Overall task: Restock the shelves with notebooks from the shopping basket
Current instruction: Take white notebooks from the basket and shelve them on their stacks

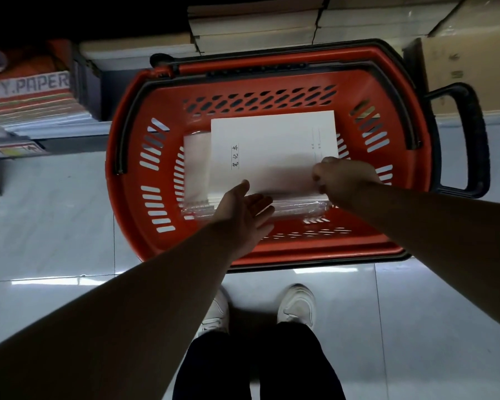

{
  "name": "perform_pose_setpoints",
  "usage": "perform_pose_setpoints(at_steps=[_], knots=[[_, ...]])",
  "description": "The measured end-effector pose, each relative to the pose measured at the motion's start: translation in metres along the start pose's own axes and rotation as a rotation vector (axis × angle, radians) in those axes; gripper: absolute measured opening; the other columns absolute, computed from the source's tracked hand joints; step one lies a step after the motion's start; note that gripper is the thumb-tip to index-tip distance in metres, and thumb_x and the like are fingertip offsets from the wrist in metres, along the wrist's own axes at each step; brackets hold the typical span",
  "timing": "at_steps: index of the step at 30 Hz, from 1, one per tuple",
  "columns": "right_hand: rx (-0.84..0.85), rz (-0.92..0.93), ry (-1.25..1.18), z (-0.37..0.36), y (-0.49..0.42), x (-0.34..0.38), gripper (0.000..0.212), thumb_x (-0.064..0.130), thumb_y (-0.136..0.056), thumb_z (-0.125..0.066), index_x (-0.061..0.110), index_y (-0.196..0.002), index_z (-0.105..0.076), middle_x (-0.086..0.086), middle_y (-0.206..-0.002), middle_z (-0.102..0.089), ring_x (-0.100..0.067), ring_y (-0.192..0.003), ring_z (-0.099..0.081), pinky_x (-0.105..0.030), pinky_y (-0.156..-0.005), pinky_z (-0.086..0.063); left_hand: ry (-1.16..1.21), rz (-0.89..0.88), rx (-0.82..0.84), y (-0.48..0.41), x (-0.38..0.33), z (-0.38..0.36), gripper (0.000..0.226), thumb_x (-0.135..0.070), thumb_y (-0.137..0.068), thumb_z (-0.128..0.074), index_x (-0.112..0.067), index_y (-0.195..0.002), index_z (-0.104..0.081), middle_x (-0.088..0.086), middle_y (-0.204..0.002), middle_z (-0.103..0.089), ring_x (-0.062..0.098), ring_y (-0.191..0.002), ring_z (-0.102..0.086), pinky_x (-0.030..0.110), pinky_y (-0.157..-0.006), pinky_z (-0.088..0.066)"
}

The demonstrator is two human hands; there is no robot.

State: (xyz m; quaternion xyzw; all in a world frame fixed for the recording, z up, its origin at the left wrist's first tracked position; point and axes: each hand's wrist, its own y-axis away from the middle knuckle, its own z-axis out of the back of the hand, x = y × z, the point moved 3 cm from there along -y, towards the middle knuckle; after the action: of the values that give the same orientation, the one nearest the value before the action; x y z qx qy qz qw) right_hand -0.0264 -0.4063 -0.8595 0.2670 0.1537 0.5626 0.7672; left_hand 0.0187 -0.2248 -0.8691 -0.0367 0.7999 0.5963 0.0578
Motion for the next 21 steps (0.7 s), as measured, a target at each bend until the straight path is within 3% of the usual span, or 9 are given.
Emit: perform_pose_setpoints(at_steps=[4,9,12,15,18,20,21], knots=[[-0.009,0.067,0.197,-0.004,-0.003,0.004,0.026,-0.001,-0.094,-0.042,0.007,-0.118,-0.048,-0.011,-0.122,-0.055,-0.031,-0.099,-0.061,-0.035,-0.069,-0.047,-0.013,-0.011,0.017,-0.006,-0.001,0.0,0.046,-0.043,-0.1,-0.039,-0.009,-0.13,-0.05,0.009,-0.121,-0.063,0.027,-0.13,-0.048,0.046,-0.109,-0.028],[-0.163,0.116,0.316,-0.006,-0.003,0.007,0.02,0.005,-0.098,-0.037,0.002,-0.116,-0.046,-0.016,-0.107,-0.061,-0.03,-0.091,-0.062,-0.036,-0.065,-0.044,0.012,-0.069,0.055,-0.007,-0.007,-0.009,0.036,-0.037,-0.101,-0.041,-0.018,-0.13,-0.051,0.011,-0.106,-0.07,0.024,-0.096,-0.065,0.044,-0.107,-0.03],[-0.262,0.192,0.155,-0.003,0.004,0.008,0.027,0.011,-0.098,-0.041,0.005,-0.124,-0.047,-0.012,-0.101,-0.064,-0.024,-0.086,-0.063,-0.033,-0.069,-0.052,-0.052,-0.089,0.072,-0.002,-0.01,-0.017,0.042,-0.037,-0.099,-0.046,-0.014,-0.134,-0.047,0.011,-0.106,-0.067,0.021,-0.094,-0.065,0.039,-0.099,-0.036],[-0.203,0.232,-0.212,0.0,0.019,0.024,0.03,0.009,-0.094,-0.047,0.009,-0.124,-0.051,-0.004,-0.103,-0.059,-0.013,-0.086,-0.054,-0.022,-0.069,-0.043,-0.141,-0.091,0.074,0.005,-0.012,-0.023,0.037,-0.035,-0.097,-0.051,-0.014,-0.127,-0.051,0.009,-0.112,-0.065,0.021,-0.101,-0.064,0.033,-0.085,-0.045],[-0.191,0.322,-0.245,0.006,0.037,0.04,0.022,0.011,-0.093,-0.054,0.01,-0.115,-0.057,-0.003,-0.099,-0.058,-0.017,-0.09,-0.059,-0.02,-0.068,-0.046,-0.153,-0.101,-0.01,0.013,-0.012,-0.027,0.013,-0.02,-0.097,-0.05,-0.009,-0.102,-0.056,0.01,-0.093,-0.064,0.022,-0.086,-0.065,0.03,-0.069,-0.054],[-0.266,0.409,-0.212,0.017,0.05,0.045,0.018,0.015,-0.092,-0.061,0.005,-0.107,-0.063,-0.011,-0.095,-0.065,-0.024,-0.086,-0.065,-0.029,-0.07,-0.052,-0.096,-0.144,-0.112,0.02,-0.013,-0.029,0.013,-0.005,-0.097,-0.044,-0.004,-0.101,-0.056,0.014,-0.085,-0.063,0.024,-0.074,-0.063,0.028,-0.056,-0.057],[-0.324,0.43,-0.231,0.021,0.053,0.044,0.018,0.016,-0.091,-0.064,0.003,-0.104,-0.065,-0.014,-0.091,-0.067,-0.027,-0.083,-0.067,-0.029,-0.07,-0.053,-0.074,-0.177,-0.115,0.024,-0.014,-0.032,0.02,0.0,-0.096,-0.041,-0.003,-0.107,-0.058,0.016,-0.09,-0.066,0.026,-0.077,-0.064,0.03,-0.059,-0.058]])
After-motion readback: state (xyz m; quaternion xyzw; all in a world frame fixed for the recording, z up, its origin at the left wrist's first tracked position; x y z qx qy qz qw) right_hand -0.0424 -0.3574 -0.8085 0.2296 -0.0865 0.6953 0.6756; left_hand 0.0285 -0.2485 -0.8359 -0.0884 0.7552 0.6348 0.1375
